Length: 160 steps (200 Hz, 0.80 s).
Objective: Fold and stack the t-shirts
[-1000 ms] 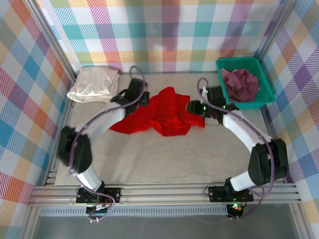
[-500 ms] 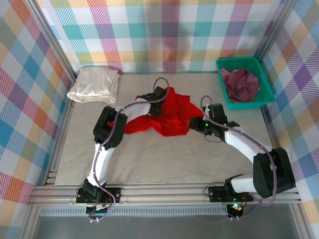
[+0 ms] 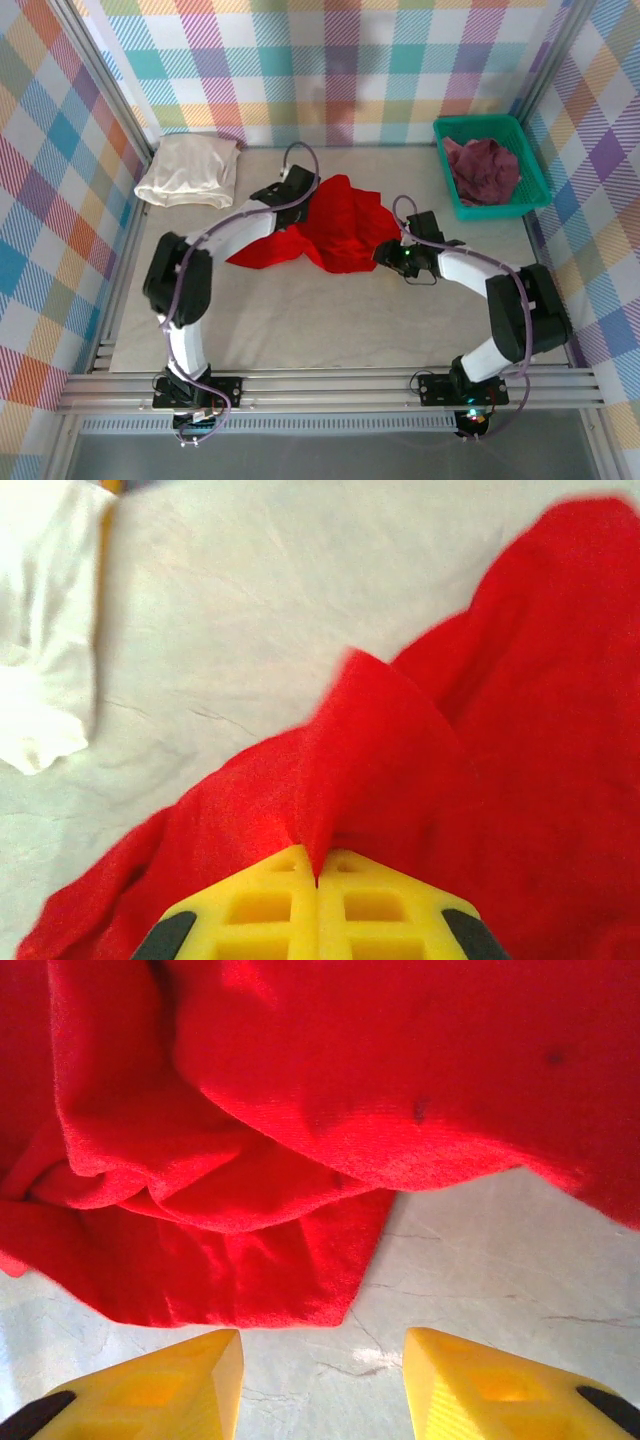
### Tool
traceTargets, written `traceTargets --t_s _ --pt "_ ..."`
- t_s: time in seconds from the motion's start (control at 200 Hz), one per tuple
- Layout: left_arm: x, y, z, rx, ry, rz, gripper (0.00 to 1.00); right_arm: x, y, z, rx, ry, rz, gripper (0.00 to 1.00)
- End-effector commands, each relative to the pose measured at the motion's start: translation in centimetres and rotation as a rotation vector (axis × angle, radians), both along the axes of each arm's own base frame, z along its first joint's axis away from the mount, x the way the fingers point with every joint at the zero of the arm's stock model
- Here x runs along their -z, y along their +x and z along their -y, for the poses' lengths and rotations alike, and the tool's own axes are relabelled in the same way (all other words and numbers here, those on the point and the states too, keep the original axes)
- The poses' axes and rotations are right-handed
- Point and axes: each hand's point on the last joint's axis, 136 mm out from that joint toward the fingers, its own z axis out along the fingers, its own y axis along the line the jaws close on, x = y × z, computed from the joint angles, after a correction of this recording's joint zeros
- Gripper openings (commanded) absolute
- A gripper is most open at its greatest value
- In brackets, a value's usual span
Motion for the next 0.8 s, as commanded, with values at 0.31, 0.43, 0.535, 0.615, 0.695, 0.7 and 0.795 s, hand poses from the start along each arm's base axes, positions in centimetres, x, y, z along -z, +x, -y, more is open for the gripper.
traceTargets --t_s 0.31,0.43,0.535,0.615,0.695,0.7,0.795 --pt "-3.4 -3.3 -3.8 -0.114 -0.068 0.168 0.00 1.5 3.5 -3.8 -0.025 0.062 -0.004 0.50" --pt "-3.9 -4.0 -4.6 -0.129 -0.067 0.180 0.00 2.6 3.7 -4.9 -0.045 0.056 -0.002 0.49" --pt "-4.2 -4.9 -5.2 -0.140 -0.091 0.189 0.00 3.3 3.8 -5.1 -0.045 0.045 0.012 0.42" --pt "-4.5 -5.8 -5.9 -0.153 -0.105 0.200 0.00 3.7 3.9 -4.7 -0.035 0.021 0.021 0.26" --pt "-5.4 -6.6 -6.8 -0.175 -0.132 0.226 0.00 3.4 4.0 -4.1 -0.016 -0.003 0.048 0.10" --pt "-5.4 -6.7 -6.9 -0.177 -0.134 0.228 0.00 3.3 4.0 -4.0 -0.015 -0.005 0.052 0.10" --pt "-7.2 -7.7 -8.2 -0.199 -0.175 0.275 0.00 1.3 3.9 -3.2 -0.007 -0.029 0.125 0.02"
